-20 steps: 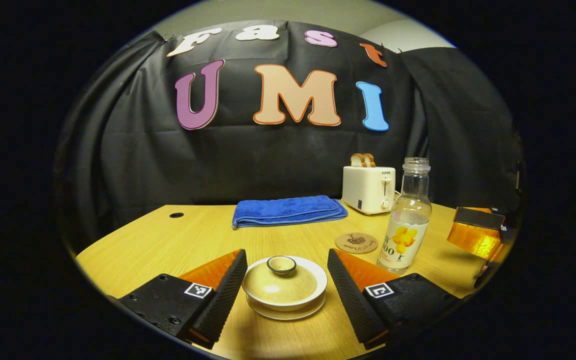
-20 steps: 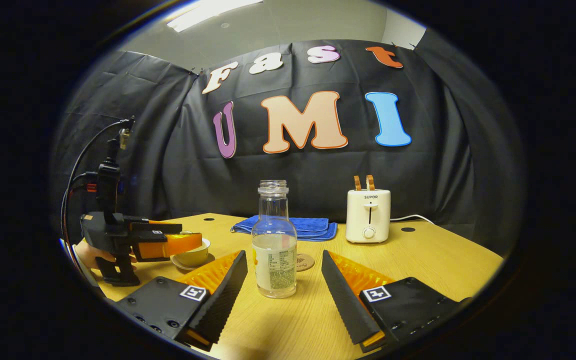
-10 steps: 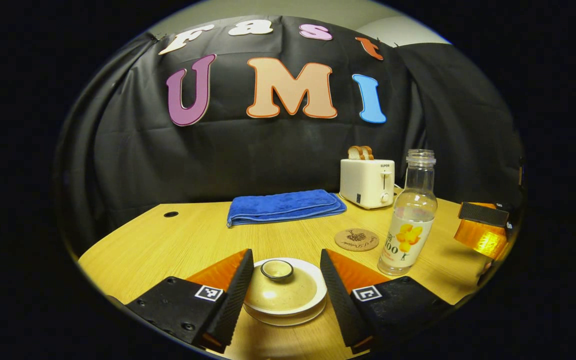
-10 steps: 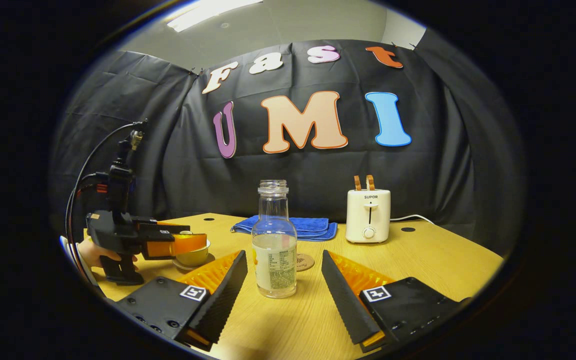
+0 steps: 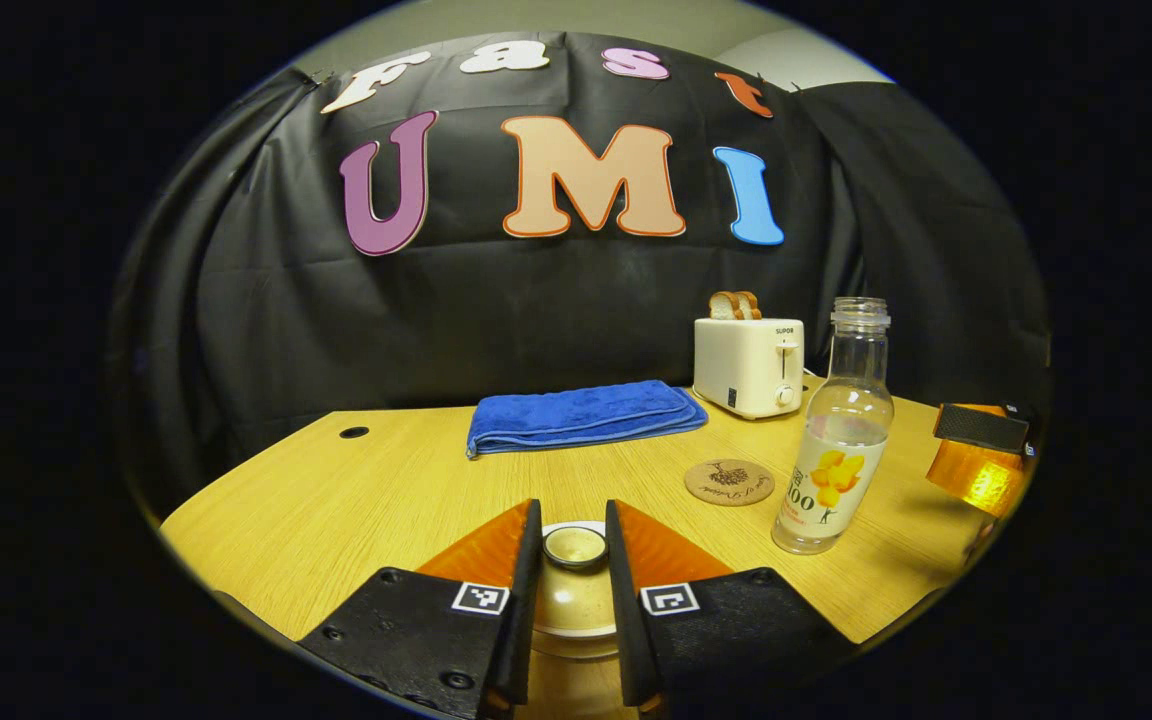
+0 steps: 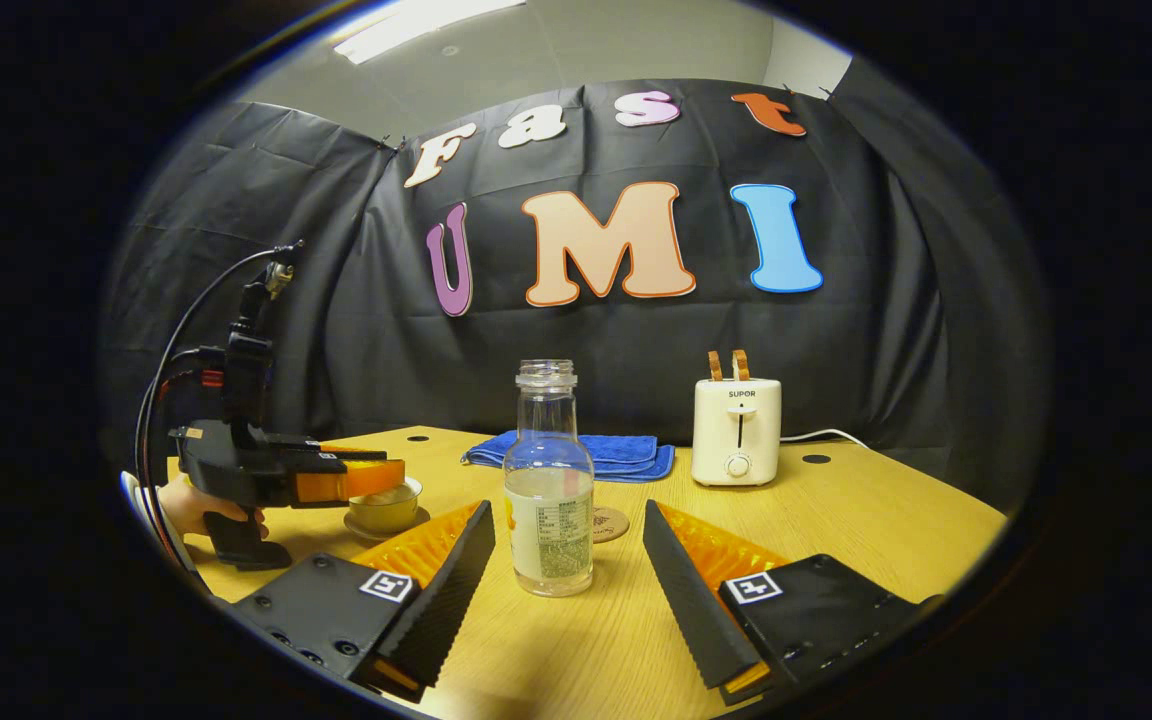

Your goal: Open the teacup lid with one hand, grasp the water bottle and pour water into the teacup with the other hand; after pouring, place the water bottle on the coaster and then close the teacup lid.

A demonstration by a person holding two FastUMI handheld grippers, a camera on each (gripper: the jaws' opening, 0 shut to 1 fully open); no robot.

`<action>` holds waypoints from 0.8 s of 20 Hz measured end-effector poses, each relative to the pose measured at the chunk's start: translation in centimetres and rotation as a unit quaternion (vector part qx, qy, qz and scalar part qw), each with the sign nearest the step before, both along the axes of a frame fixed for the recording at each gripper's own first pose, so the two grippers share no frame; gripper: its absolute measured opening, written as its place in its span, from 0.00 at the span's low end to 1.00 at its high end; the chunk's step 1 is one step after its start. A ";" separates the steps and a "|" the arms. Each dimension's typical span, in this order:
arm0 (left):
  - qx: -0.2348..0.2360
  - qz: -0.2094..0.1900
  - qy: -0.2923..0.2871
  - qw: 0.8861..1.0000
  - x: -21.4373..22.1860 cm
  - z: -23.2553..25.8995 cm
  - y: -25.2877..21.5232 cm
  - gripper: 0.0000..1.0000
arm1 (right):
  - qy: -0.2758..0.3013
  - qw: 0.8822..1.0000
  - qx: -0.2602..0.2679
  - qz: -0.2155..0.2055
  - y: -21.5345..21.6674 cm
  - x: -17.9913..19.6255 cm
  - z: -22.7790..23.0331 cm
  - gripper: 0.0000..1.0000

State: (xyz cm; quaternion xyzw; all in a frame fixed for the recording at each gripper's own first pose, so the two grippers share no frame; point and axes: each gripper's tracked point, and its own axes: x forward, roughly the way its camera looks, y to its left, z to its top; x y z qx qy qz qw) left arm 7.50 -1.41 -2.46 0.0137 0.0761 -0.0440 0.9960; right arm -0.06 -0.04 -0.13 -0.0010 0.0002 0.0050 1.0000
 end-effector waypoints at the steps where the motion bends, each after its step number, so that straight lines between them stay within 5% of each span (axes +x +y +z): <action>1: -0.001 0.001 -0.003 1.000 0.1 0.1 0.1 0.31 | 0.000 1.000 0.000 0.000 0.0 0.0 0.0 0.96; 16: -0.026 0.021 -0.046 0.998 -0.9 1.5 1.5 0.29 | 0.027 0.999 0.001 0.018 1.1 2.5 -0.9 0.96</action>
